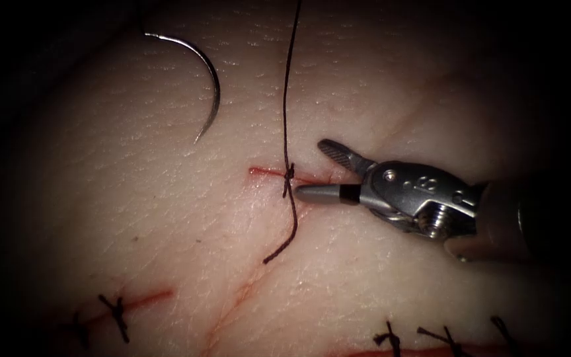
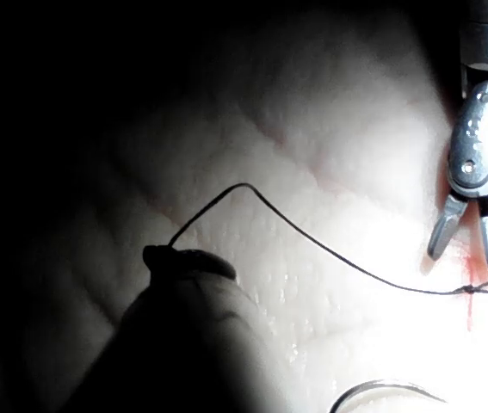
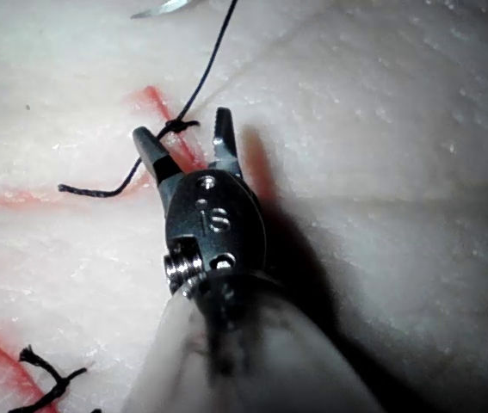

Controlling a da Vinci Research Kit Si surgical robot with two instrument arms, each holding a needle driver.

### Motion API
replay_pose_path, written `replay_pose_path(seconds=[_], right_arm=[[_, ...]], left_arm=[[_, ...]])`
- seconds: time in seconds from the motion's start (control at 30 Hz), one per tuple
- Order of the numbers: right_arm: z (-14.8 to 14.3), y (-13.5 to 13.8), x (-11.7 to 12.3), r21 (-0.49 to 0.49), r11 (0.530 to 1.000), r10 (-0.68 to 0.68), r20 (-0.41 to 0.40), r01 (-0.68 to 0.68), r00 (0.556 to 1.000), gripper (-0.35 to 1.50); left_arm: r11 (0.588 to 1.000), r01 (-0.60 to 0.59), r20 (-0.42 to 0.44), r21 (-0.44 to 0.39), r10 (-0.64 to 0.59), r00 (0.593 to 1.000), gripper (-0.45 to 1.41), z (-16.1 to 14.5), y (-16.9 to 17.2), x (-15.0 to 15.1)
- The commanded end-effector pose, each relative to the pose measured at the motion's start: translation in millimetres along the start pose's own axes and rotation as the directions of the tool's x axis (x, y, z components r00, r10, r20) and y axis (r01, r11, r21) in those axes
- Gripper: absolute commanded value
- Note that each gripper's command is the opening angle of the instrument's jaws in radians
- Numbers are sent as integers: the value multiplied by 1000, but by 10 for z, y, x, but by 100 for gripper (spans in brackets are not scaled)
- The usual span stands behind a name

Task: Wound Closure

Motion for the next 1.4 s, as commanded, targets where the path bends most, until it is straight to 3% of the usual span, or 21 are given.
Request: replay_pose_path(seconds=[0.03,0.27,0.73,1.4], right_arm=[[14,-5,-5,0,1000,1,-3,-1,1000,146],[24,-4,-2,24,1000,-2,-10,2,1000,146],[43,-1,6,69,997,-16,-23,18,1000,148],[86,-3,14,105,993,-41,-42,45,998,148]], left_arm=[[1000,-2,-4,5,2,1000,-45,5,-2,3],[999,-19,-16,46,20,1000,-45,-28,-5,29],[995,-51,-20,84,53,998,-45,-65,3,67],[993,-67,-30,92,70,997,-45,-87,12,86]])
